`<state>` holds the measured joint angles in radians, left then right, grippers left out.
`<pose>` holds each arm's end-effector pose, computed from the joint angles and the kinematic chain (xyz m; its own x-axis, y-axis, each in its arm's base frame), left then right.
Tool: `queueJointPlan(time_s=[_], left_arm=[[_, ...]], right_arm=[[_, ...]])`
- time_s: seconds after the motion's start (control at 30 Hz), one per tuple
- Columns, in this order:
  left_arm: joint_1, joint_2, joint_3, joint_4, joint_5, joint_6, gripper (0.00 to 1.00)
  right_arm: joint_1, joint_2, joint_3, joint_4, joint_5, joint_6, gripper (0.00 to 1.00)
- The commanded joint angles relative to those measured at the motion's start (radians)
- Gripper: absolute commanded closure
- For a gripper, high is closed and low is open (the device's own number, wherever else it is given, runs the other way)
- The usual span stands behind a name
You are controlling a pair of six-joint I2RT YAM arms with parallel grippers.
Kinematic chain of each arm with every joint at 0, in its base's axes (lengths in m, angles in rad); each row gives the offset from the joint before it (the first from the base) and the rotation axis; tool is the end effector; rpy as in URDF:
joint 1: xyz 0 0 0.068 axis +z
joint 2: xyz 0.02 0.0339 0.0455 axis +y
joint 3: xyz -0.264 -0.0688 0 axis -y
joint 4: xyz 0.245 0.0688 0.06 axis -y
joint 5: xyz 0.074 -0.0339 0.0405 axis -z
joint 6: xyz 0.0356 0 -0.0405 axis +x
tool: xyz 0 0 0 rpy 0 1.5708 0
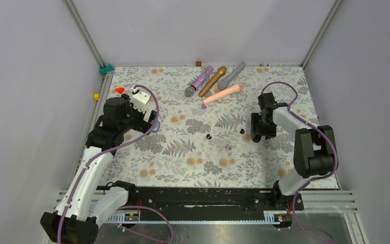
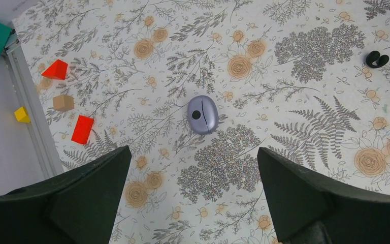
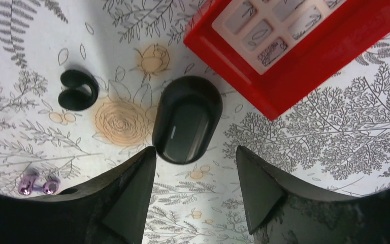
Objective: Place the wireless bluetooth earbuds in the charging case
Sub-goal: Pick up the charging case at the center of the board.
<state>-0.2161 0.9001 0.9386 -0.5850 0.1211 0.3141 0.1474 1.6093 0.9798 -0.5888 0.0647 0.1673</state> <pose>0.1865 -0.0453 0.3329 -0.3859 0.3987 -0.8319 0.4551 0.8667 0.2042 0.2984 0.0420 0.1788 -0.9361 0.0290 -0.3505 0.0318 0.9995 -0.0023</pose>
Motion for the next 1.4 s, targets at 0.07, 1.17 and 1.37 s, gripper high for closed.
queueJointPlan(time_s=[0.07,1.17,1.37], left_arm=[[-0.003,-0.006,-0.013,0.054,-0.025,-0.003,0.02],[-0.003,-0.027,-0.030,0.061,-0.032,0.000,0.01],[-0.002,-0.034,-0.032,0.062,-0.032,0.001,0.01]], right_arm=[[-0.003,0.062,0.063,0.018,0.040,0.057,0.33],[-0.002,0.095,0.087,0.017,0.046,0.052,0.54],[0.003,0.103,0.092,0.005,0.005,0.052,0.56]])
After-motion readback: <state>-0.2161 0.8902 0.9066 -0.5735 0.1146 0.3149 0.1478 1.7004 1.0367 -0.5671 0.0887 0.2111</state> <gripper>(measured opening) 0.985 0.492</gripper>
